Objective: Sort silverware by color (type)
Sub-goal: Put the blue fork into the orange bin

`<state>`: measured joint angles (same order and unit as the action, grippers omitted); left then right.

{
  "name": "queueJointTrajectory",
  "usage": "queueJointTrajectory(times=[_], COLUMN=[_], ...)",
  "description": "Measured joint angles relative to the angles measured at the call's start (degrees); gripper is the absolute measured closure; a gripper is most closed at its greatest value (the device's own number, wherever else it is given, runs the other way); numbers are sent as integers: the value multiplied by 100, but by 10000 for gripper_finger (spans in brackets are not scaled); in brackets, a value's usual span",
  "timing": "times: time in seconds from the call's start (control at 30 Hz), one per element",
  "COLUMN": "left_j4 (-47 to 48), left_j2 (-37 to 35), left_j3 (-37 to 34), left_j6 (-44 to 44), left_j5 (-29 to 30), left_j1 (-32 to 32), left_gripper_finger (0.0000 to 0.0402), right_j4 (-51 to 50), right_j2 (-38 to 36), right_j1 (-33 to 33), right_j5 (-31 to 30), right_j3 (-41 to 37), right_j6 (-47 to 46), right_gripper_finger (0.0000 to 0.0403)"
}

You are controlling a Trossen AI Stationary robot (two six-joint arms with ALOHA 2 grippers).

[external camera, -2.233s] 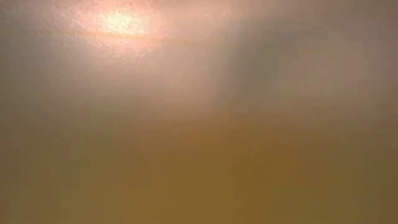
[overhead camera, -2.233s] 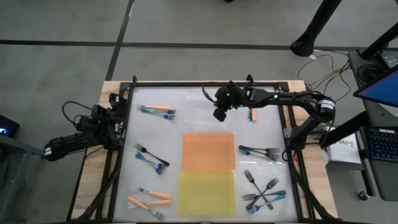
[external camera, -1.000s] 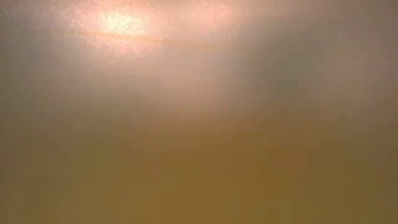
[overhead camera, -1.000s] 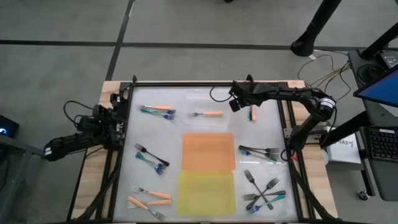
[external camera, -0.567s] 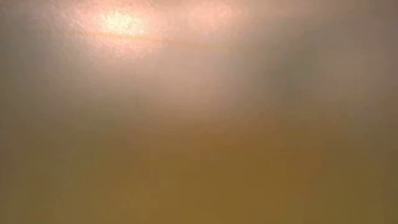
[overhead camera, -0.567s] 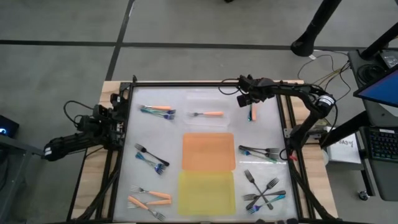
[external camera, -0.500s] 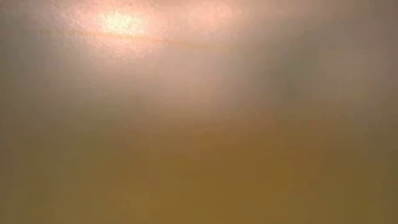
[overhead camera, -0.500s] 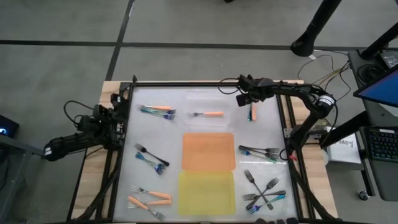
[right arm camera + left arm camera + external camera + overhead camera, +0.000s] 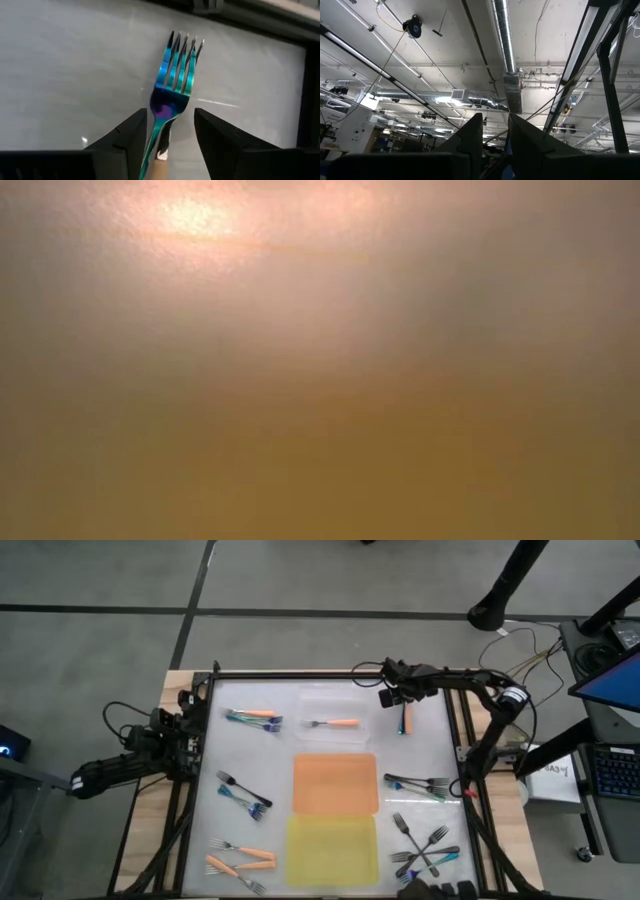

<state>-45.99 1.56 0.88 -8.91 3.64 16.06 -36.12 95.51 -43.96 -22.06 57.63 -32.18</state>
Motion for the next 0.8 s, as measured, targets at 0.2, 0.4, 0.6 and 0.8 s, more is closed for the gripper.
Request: queueJointTrajectory(times=[0.2, 0.4, 0.6, 0.8], left_j4=[36, 43, 51, 56], left_j2=[0, 0, 0, 0], left_j3=[1, 0, 1, 1], left_j6=[0, 0, 0, 0], left_j5=[0, 1, 2, 0], left_j1=[-1, 0, 1, 1], left_gripper_finger=[327, 327, 327, 327], right_j4=[93, 112, 253, 351], right_j2=[262, 121, -5, -8], right_j1=[-57, -60, -62, -62], right_j5=[-31, 1, -42, -38], right_j3=[15, -4, -4, -4], right_j6=[65, 148, 262, 373], right_gripper_finger=[250, 273, 321, 383])
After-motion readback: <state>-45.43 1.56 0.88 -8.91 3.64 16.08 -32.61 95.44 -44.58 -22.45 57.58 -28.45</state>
